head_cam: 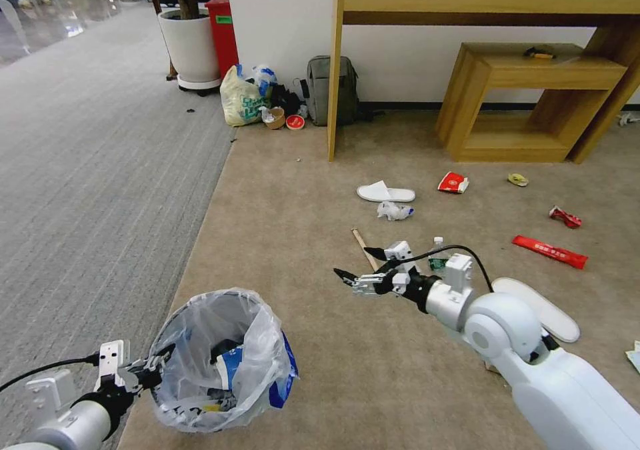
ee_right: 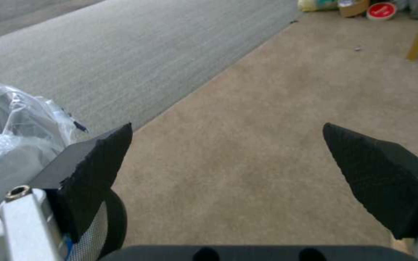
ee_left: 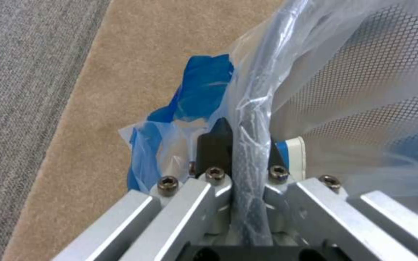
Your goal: Pick up the trash bin and place the garbage on the floor into it.
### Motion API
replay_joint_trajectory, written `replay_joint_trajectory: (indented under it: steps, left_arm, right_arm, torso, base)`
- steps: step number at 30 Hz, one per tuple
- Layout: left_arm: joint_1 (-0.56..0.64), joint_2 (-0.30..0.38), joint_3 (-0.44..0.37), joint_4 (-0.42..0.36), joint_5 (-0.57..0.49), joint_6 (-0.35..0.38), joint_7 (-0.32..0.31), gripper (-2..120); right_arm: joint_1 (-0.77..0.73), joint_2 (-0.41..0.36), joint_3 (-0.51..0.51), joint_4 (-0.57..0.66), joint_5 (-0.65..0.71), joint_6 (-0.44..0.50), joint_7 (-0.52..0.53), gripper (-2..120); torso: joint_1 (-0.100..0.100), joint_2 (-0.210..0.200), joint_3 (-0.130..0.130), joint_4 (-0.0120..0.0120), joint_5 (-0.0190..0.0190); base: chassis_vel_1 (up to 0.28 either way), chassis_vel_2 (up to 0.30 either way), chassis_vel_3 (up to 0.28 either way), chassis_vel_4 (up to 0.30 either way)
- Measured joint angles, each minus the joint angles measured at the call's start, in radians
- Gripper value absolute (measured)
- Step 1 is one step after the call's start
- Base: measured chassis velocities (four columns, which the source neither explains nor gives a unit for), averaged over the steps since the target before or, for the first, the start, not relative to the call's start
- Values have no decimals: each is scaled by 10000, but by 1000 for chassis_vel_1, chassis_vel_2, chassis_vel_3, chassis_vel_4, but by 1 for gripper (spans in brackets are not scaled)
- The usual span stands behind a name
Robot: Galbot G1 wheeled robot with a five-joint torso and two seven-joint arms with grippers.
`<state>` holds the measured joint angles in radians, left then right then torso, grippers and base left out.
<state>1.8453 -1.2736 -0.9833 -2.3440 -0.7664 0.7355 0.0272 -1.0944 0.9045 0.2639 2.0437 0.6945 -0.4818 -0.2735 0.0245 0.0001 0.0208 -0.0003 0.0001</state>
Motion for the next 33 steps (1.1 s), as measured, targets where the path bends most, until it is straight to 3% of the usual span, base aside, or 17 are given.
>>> replay_joint_trajectory:
  steps: [12,33]
  left_arm:
    - [60,-47,-17,10,14,0,110,0]
    - [123,-359,22,-22,217,-1,235,0]
  right_arm:
    - [-1524,-147,1173,483,-202,137,-242,100]
    - [-2554,-364,1880,734,-599,392,-668,100]
  torso:
    - [0,0,0,0,0]
    - [-1,0,1,-1,-1]
  base:
    - [-106,-95,103,91]
    - [-119,-113,117,116]
